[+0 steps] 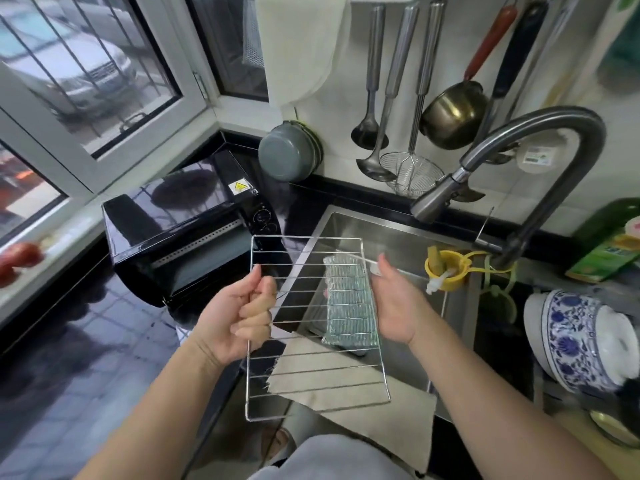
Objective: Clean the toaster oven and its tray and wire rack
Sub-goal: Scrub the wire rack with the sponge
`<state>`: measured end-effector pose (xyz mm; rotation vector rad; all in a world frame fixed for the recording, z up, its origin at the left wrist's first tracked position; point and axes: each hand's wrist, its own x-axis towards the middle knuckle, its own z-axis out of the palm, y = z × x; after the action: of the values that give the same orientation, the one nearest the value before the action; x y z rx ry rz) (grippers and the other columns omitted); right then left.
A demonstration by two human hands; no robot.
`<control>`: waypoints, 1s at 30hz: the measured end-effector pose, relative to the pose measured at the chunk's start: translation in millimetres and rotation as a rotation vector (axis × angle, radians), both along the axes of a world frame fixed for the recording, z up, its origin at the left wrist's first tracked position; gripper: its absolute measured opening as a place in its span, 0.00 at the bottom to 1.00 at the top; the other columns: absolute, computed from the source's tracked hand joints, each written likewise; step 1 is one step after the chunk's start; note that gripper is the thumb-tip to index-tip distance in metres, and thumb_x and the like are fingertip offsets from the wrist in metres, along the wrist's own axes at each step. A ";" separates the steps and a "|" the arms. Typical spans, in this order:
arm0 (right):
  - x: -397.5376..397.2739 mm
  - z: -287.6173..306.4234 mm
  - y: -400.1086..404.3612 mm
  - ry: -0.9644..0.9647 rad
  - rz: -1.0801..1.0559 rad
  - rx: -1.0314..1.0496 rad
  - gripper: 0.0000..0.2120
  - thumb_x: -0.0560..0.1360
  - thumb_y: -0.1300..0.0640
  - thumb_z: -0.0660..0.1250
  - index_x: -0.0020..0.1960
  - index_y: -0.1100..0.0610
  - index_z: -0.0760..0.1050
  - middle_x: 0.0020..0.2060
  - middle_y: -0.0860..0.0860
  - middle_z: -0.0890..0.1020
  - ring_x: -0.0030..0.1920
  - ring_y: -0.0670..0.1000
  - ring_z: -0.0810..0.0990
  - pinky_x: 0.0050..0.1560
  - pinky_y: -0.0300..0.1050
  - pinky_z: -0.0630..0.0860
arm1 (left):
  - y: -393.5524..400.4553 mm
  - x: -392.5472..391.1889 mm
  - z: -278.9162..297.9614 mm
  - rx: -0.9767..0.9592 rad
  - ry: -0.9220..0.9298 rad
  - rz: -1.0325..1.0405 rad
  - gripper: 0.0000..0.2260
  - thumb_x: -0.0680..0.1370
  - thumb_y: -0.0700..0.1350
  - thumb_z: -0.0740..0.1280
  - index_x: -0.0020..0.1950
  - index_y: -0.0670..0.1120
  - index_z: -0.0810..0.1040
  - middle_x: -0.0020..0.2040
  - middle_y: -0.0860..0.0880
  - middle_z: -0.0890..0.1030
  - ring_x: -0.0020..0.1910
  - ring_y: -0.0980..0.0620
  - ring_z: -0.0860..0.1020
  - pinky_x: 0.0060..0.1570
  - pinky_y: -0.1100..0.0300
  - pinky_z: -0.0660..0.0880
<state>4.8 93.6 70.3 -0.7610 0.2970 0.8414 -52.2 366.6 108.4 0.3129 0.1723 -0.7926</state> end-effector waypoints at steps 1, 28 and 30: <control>0.9 6.9 -0.1 -0.048 0.024 0.020 0.30 0.82 0.39 0.54 0.71 0.61 0.73 0.65 0.65 0.78 0.63 0.64 0.78 0.61 0.62 0.76 | 4.8 1.3 -0.8 0.053 0.007 -0.015 0.20 0.87 0.52 0.60 0.49 0.38 0.81 0.29 0.56 0.51 0.23 0.60 0.49 0.19 0.67 0.50; -28.4 27.2 4.0 -0.335 0.047 -0.208 0.19 0.74 0.74 0.66 0.64 0.64 0.76 0.58 0.63 0.83 0.57 0.64 0.83 0.55 0.59 0.80 | -29.1 -10.3 21.2 0.986 -0.116 0.438 0.22 0.88 0.53 0.56 0.60 0.35 0.78 0.55 0.34 0.86 0.54 0.37 0.86 0.44 0.53 0.85; -32.9 31.0 5.1 -0.325 0.079 -0.157 0.17 0.74 0.68 0.69 0.62 0.62 0.78 0.58 0.64 0.83 0.56 0.63 0.83 0.52 0.58 0.82 | -30.6 -12.3 20.0 0.984 -0.103 0.416 0.22 0.88 0.53 0.57 0.59 0.34 0.78 0.54 0.33 0.85 0.53 0.37 0.86 0.43 0.52 0.85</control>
<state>-28.1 98.7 101.4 -1.0467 0.0429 0.7597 -64.5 336.0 128.4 1.2010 0.5111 -0.2236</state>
